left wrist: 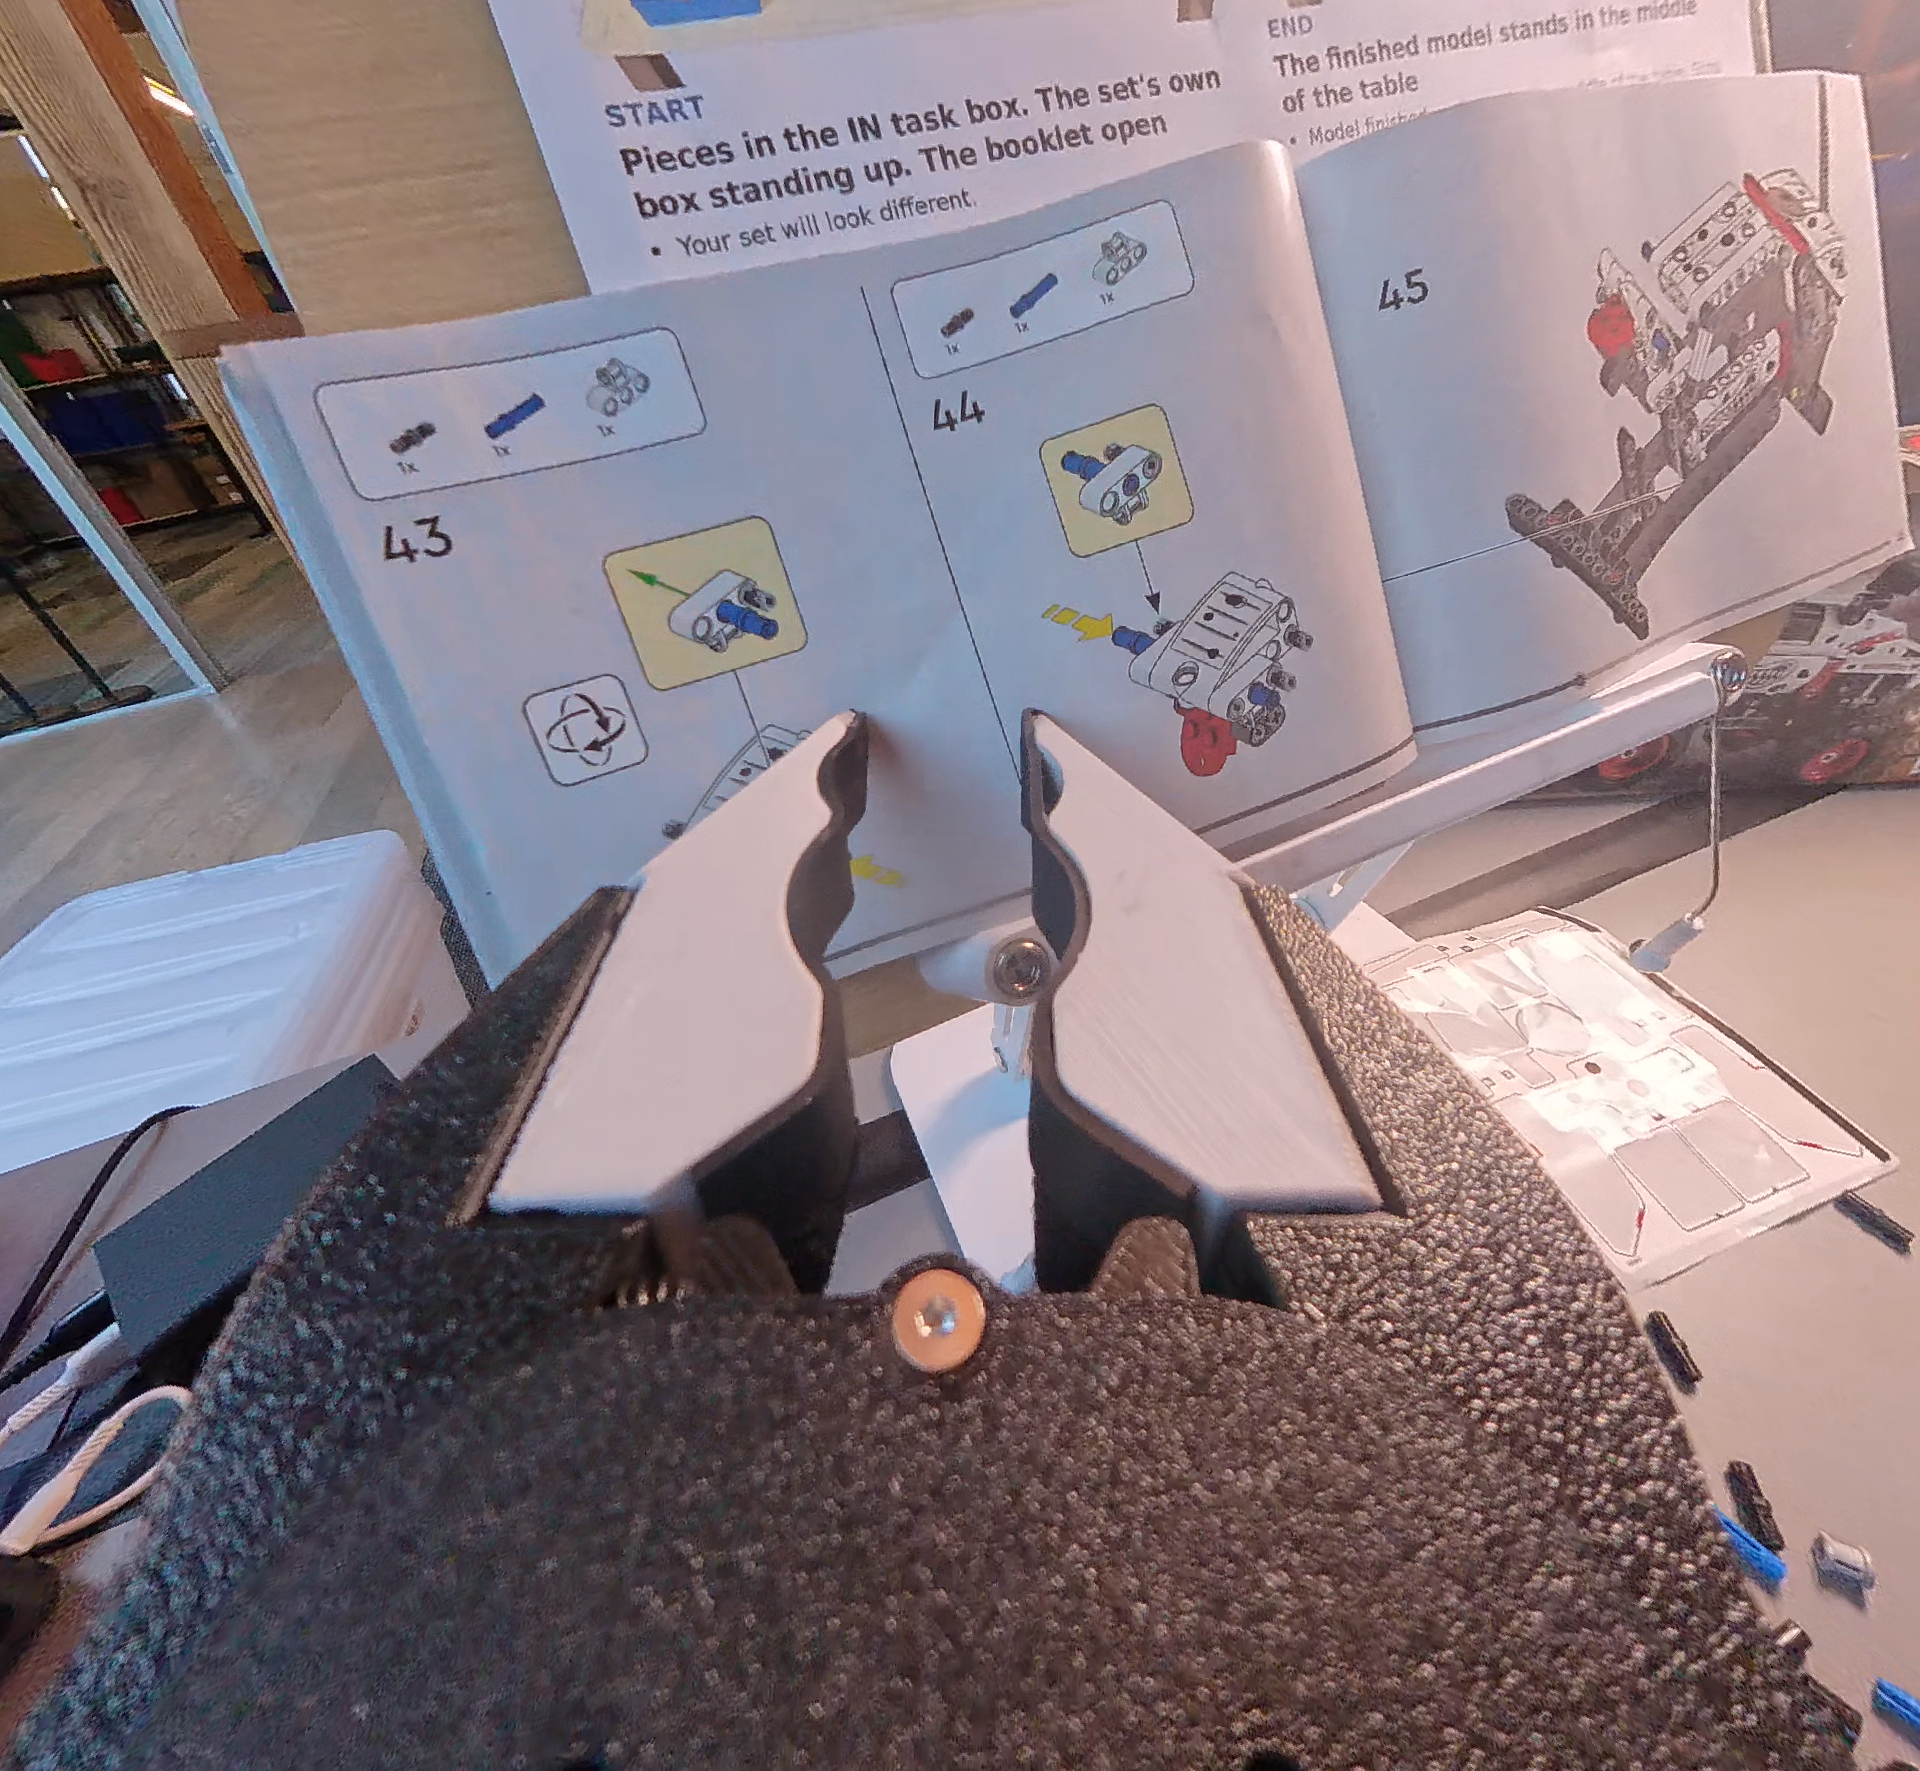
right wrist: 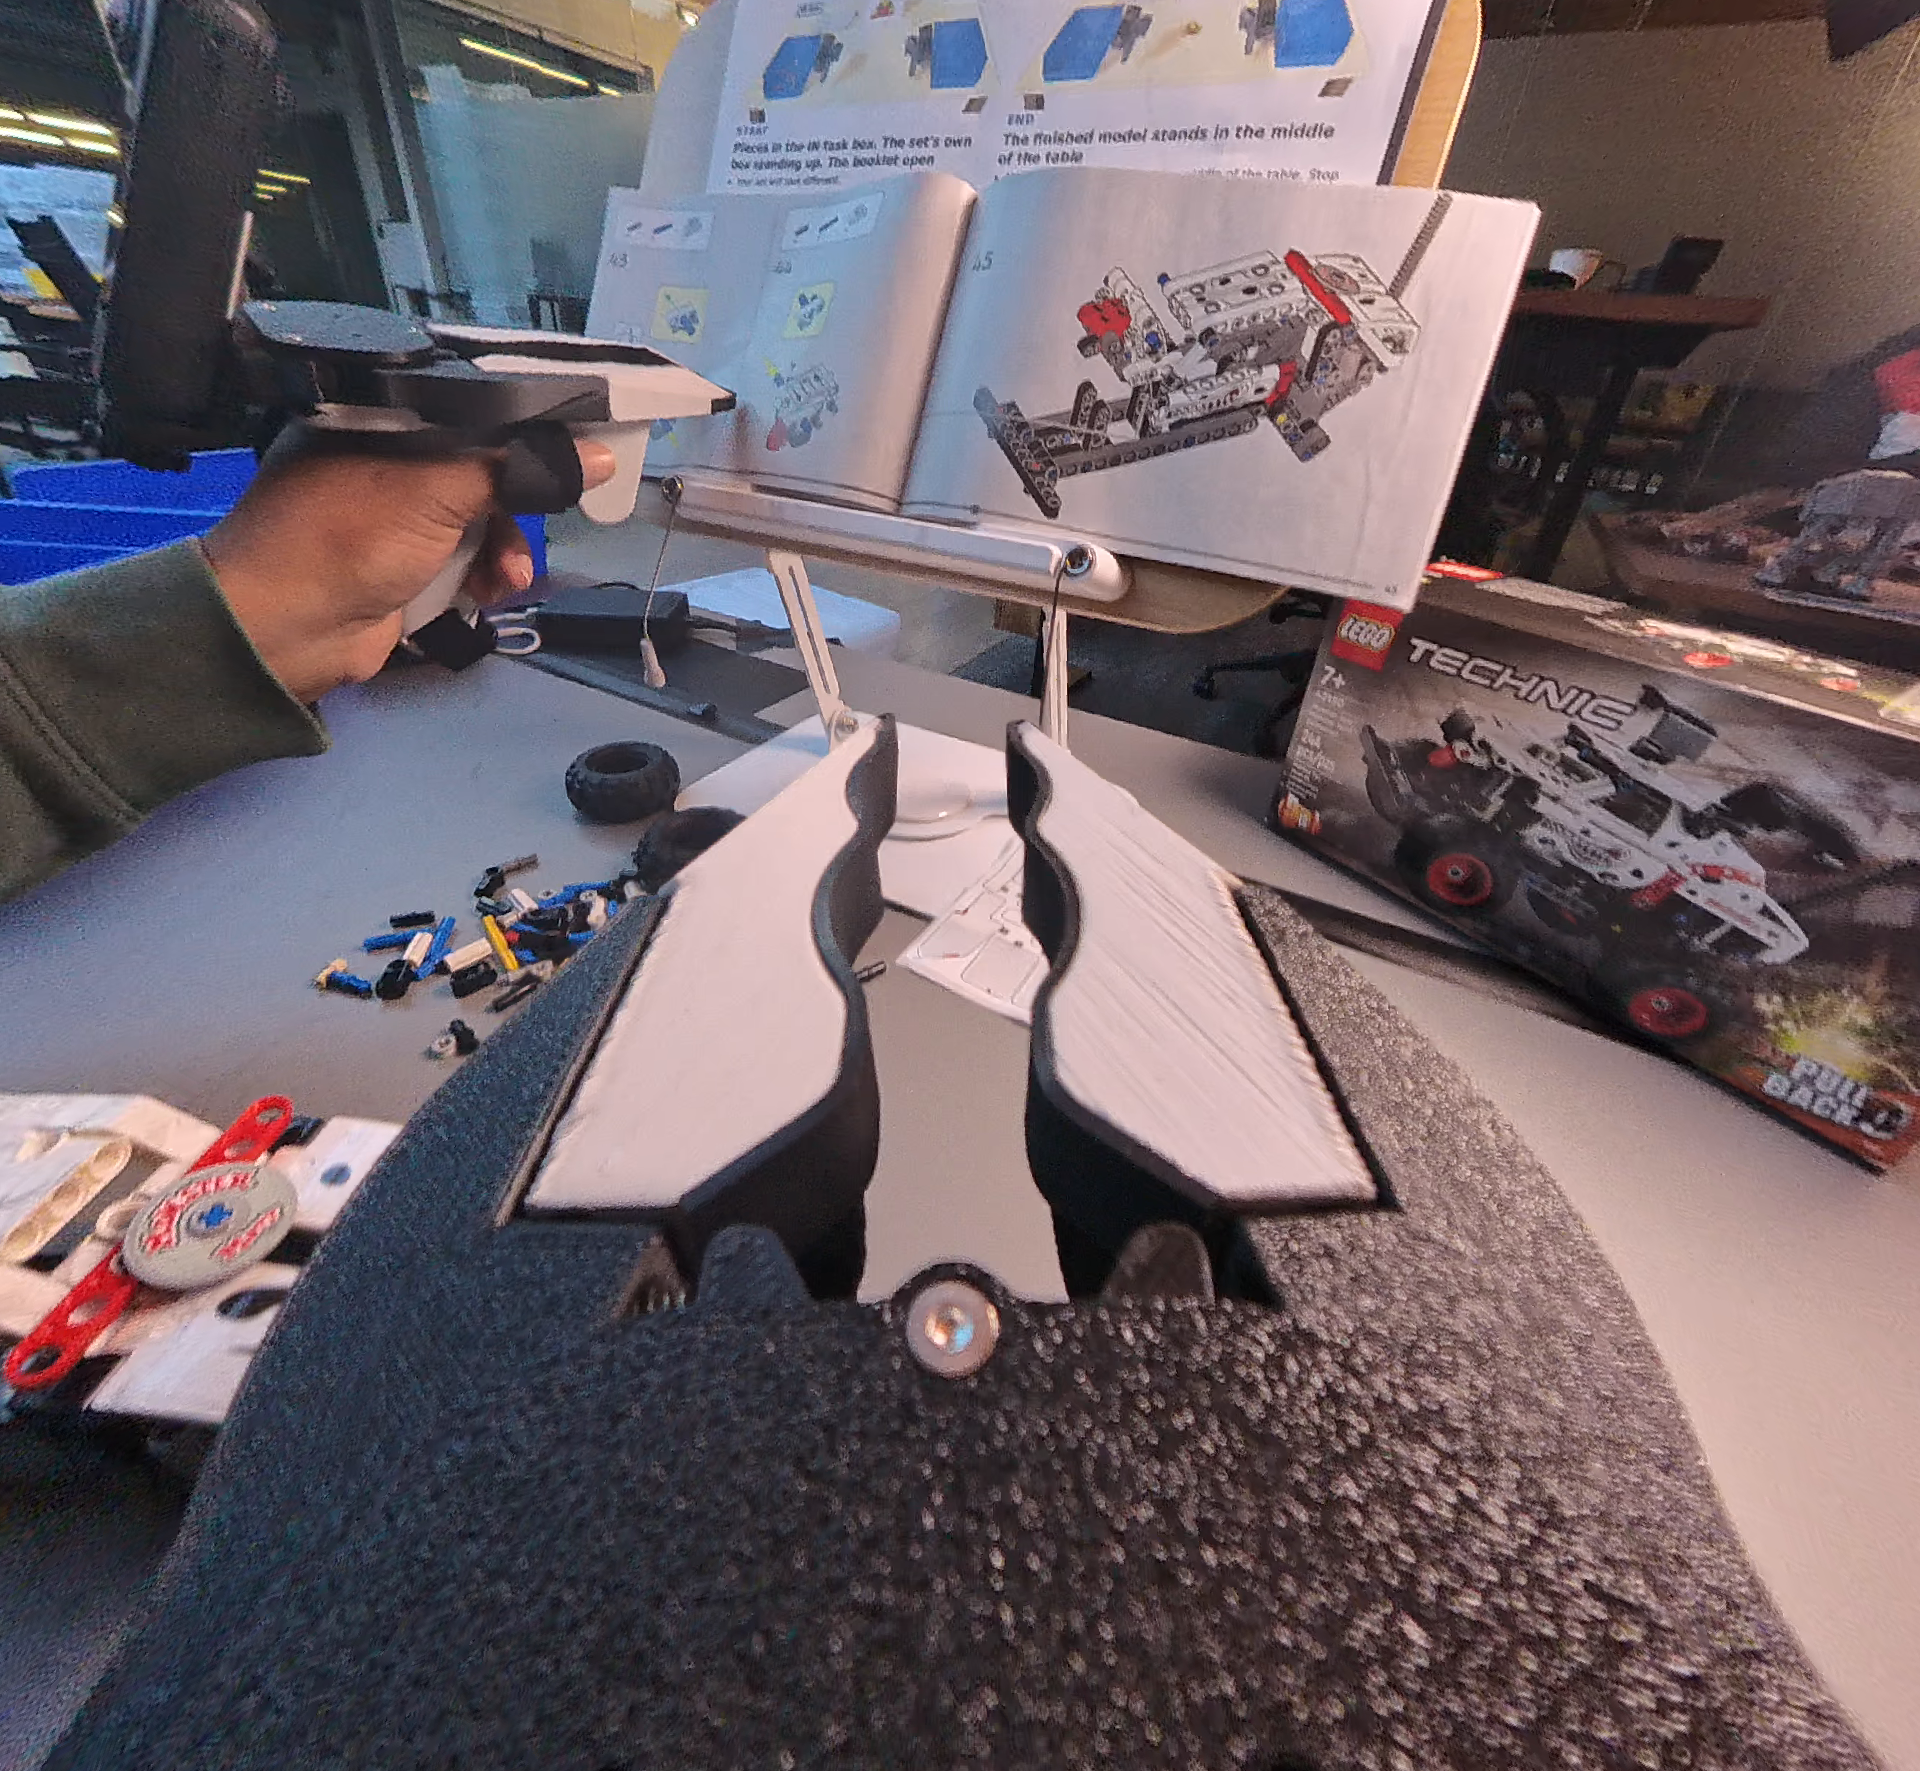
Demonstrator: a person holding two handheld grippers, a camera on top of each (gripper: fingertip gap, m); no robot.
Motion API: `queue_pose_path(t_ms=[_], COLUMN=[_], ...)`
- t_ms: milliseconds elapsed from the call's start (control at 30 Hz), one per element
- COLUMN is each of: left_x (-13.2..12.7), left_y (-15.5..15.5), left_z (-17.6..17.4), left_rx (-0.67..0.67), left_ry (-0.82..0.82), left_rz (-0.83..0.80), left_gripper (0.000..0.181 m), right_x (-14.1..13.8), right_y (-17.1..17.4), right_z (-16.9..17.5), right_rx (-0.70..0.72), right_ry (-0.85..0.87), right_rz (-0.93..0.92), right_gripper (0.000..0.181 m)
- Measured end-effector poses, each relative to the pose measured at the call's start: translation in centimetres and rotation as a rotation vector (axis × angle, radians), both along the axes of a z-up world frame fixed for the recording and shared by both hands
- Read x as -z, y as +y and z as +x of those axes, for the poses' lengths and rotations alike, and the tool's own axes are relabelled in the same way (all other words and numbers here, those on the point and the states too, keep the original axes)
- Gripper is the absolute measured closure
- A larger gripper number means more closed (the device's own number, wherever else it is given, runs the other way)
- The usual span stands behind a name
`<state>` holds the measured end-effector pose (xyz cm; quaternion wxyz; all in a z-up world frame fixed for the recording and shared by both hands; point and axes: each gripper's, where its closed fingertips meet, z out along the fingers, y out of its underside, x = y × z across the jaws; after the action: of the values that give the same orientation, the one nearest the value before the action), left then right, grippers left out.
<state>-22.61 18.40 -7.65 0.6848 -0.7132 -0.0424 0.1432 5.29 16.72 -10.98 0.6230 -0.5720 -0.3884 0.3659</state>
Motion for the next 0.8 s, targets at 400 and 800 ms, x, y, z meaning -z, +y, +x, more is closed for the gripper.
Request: queue_pose_path(t_ms=[400, 800], left_x=[-0.5, 0.5], left_y=[-1.5, -0.4], left_z=[0.0, -0.7], left_rx=[-0.044, -0.12], left_ry=[-0.013, 0.049], left_rz=[0.085, 0.06], left_gripper=[0.104, 0.091], right_x=[2.1, 2.2], right_y=[1.6, 4.9], right_z=[6.8, 11.9], right_rx=[0.129, 0.271], right_ry=[-0.029, -0.021], right_rz=[-0.005, -0.015], right_gripper=[0.161, 0.162])
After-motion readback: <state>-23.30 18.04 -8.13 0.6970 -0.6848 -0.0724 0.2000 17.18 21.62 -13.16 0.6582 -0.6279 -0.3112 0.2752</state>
